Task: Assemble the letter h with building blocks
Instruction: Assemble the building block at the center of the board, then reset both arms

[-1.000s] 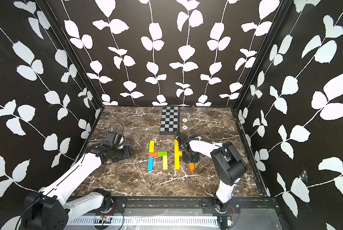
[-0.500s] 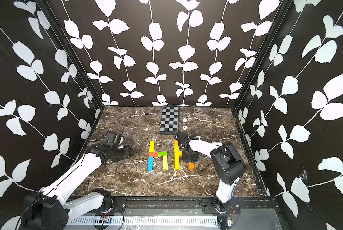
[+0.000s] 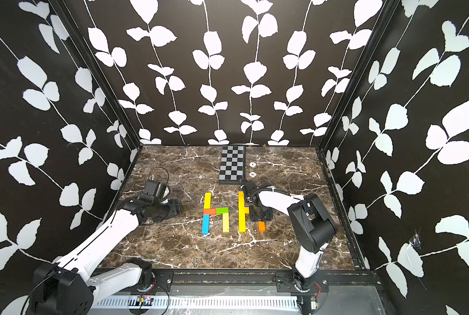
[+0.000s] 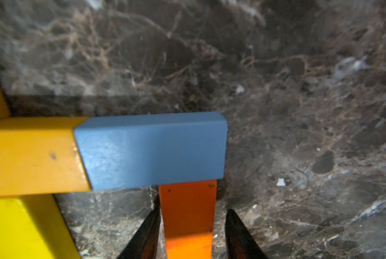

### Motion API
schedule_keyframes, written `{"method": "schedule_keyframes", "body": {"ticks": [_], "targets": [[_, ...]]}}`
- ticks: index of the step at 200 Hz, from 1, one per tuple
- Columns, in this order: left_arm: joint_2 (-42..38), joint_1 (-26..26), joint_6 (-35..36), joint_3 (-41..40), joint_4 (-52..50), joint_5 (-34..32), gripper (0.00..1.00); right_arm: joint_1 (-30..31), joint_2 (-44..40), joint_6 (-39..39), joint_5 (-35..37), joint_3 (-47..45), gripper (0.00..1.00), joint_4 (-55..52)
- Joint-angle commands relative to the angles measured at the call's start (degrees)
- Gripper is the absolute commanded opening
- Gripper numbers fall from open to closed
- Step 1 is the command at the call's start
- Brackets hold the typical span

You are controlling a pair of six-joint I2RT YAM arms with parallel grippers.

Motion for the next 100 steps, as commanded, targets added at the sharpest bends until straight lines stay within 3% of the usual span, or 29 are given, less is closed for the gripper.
{"method": "schedule_keyframes", "body": {"ticks": [1, 25, 54, 69, 88, 100], "targets": [[-1.9, 0.0, 0.8, 1.6, -2.4, -0.1, 0.77, -0.1, -4.3, 0.9, 0.2, 0.5, 0.48, -1.0], [-3.7, 0.0, 2.1, 5.2, -4.5, -1.9, 0.78, -0.1, -13.3, 1.0, 1.1, 1.3, 0.55, -2.2], [-6.1, 0.1, 8.0, 14.0, -7.1, -8.1, 0.84, -0.3, -28.3, -0.1, 7.0, 1.4, 0.72, -0.6], [-7.7, 0.2, 11.7, 18.8, -6.3, -10.9, 0.85, -0.3, -37.6, -0.9, 13.0, -0.4, 0.82, 2.1], [-11.0, 0.2, 16.2, 20.8, -0.8, -19.2, 0.88, -0.3, -48.5, -2.8, 23.2, -5.7, 0.98, 6.5], [-13.7, 0.1, 20.5, 17.9, 6.2, -25.0, 0.90, -0.3, -55.7, -4.0, 29.8, -13.9, 0.99, 14.2]]}}
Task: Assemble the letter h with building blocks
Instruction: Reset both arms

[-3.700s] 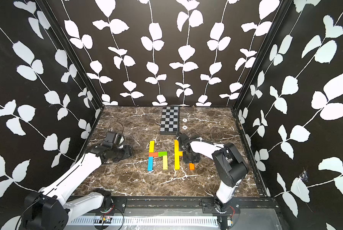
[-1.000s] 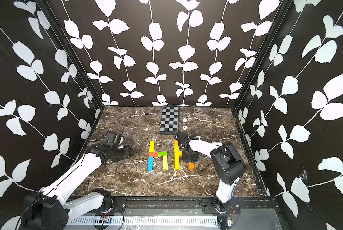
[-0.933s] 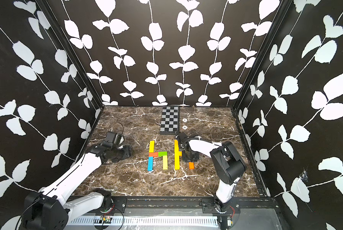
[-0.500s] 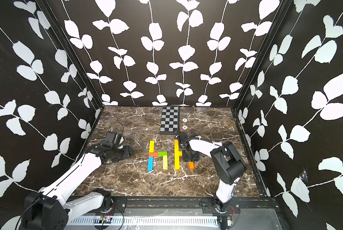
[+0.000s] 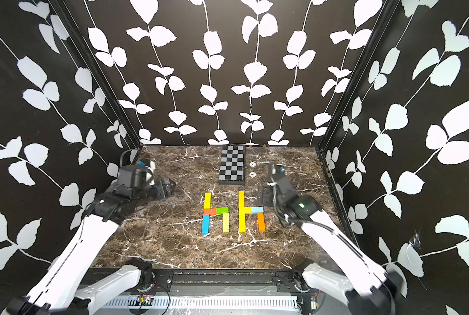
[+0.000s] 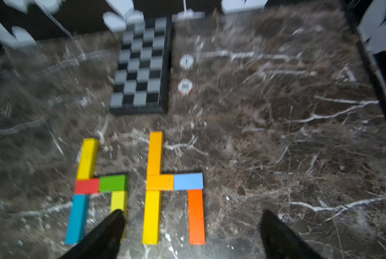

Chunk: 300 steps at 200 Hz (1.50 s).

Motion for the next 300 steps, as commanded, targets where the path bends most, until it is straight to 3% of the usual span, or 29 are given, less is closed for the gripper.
{"method": "schedule_keyframes", "body": {"ticks": [1, 19, 32, 54, 67, 96, 103, 114, 133, 151, 165, 178, 186, 195, 206, 218, 231, 244, 258, 300], "targets": [[-4.9, 0.2, 10.0, -2.0, 8.8, -13.1, 0.90, -0.3, -9.7, -2.3, 16.7, -11.8, 0.99, 9.0], [-7.8, 0.1, 16.1, -11.8, 24.0, -22.8, 0.94, -0.4, -20.8, -3.3, 27.1, -26.8, 0.99, 21.2], [-7.5, 0.2, 17.9, -19.5, 33.9, -29.6, 0.96, -1.7, -25.1, -12.0, 29.3, -34.3, 0.99, 32.0], [-1.6, 1.1, 24.6, -29.8, 51.1, -35.6, 0.99, -7.9, -17.2, -16.3, 38.6, -34.4, 0.99, 29.2], [4.7, 3.9, 24.2, -31.5, 55.3, -35.3, 0.99, -14.7, -11.5, -18.9, 39.1, -36.6, 0.99, 33.8], [18.6, 10.1, 22.4, -34.3, 66.0, -29.2, 0.99, -28.5, -0.7, -13.6, 33.4, -40.1, 1.00, 43.8], [21.1, 10.6, 23.0, -34.9, 67.9, -28.7, 0.99, -29.3, 1.9, -13.0, 31.3, -38.5, 0.99, 42.6], [24.2, 10.7, 24.1, -36.7, 73.3, -26.8, 0.99, -29.7, 5.6, -16.5, 28.6, -39.0, 1.00, 51.4], [28.3, 10.8, 25.8, -40.5, 84.9, -23.6, 0.99, -31.6, 12.7, -21.6, 15.8, -40.7, 0.99, 68.8], [32.0, 11.2, 27.4, -41.5, 91.4, -19.8, 0.99, -32.2, 21.6, -24.9, 9.3, -38.4, 0.99, 79.6], [32.6, 11.6, 28.7, -38.9, 85.8, -13.3, 0.99, -33.5, 30.1, -27.6, 0.3, -37.2, 0.99, 88.8], [33.5, 13.3, 28.1, -39.7, 88.4, -9.9, 0.99, -33.3, 34.1, -33.4, -13.2, -34.9, 0.99, 87.8], [34.0, 14.2, 28.0, -41.4, 90.4, -6.0, 0.99, -32.7, 34.7, -34.1, -12.8, -35.4, 1.00, 89.6], [37.4, 14.3, 29.3, -43.3, 100.8, -5.8, 0.99, -33.2, 33.0, -32.7, -11.4, -35.2, 0.99, 85.8], [34.3, 14.3, 27.7, -41.6, 90.8, -5.9, 0.99, -33.5, 34.0, -31.7, -10.2, -36.3, 0.99, 90.1], [36.7, 14.6, 28.7, -42.9, 98.3, -5.8, 0.99, -33.5, 33.4, -31.6, -10.1, -36.0, 0.99, 88.3], [34.6, 14.6, 27.9, -41.9, 91.9, -5.9, 0.99, -33.5, 33.5, -31.7, -10.0, -36.2, 0.99, 89.0], [36.2, 14.4, 28.8, -42.9, 97.3, -6.5, 0.99, -33.5, 33.0, -31.7, -9.9, -36.2, 0.99, 88.1], [34.6, 14.4, 28.1, -42.4, 93.1, -6.2, 0.99, -33.5, 33.4, -31.8, -10.1, -36.1, 0.99, 88.6], [35.3, 14.4, 28.4, -42.5, 94.7, -6.3, 0.99, -33.4, 33.2, -32.0, -10.0, -35.9, 0.99, 88.0]]}}
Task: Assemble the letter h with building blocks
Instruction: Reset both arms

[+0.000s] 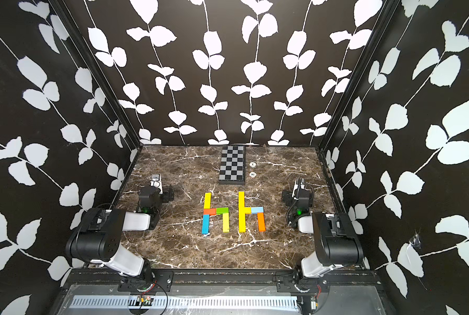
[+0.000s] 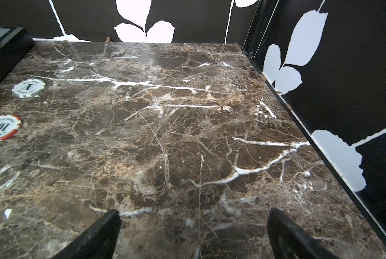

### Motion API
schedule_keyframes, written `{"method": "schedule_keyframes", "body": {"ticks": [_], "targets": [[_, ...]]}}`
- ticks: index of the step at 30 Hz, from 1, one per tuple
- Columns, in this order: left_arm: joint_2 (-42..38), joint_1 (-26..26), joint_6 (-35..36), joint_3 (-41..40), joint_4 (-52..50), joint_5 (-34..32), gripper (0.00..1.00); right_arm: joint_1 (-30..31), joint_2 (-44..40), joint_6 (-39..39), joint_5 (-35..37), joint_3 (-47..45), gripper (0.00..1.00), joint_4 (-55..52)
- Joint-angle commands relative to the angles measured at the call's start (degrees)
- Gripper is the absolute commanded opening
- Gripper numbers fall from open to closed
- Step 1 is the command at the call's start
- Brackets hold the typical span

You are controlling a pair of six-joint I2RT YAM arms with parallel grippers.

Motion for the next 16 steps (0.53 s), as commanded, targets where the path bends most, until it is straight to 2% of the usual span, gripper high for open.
{"method": "schedule_keyframes", "body": {"ticks": [1, 9, 12, 16], "targets": [[-0.9, 0.1, 0.6, -0.5, 1.4, 0.6, 0.99, 0.0, -0.9, -1.3, -0.5, 0.4, 0.99, 3.4], [-1.1, 0.1, 0.5, -0.4, 0.5, 0.6, 0.99, 0.3, -0.7, -1.7, -0.2, 0.7, 0.99, 3.0], [-1.1, 0.1, 0.5, -0.3, 0.4, 0.7, 0.99, 0.8, -0.2, -3.4, -3.2, 2.3, 0.99, 0.5], [-1.2, 0.1, 0.5, -0.4, 0.5, 0.7, 0.99, 0.8, -0.6, -3.5, -3.3, 1.8, 0.99, 1.1]]}}
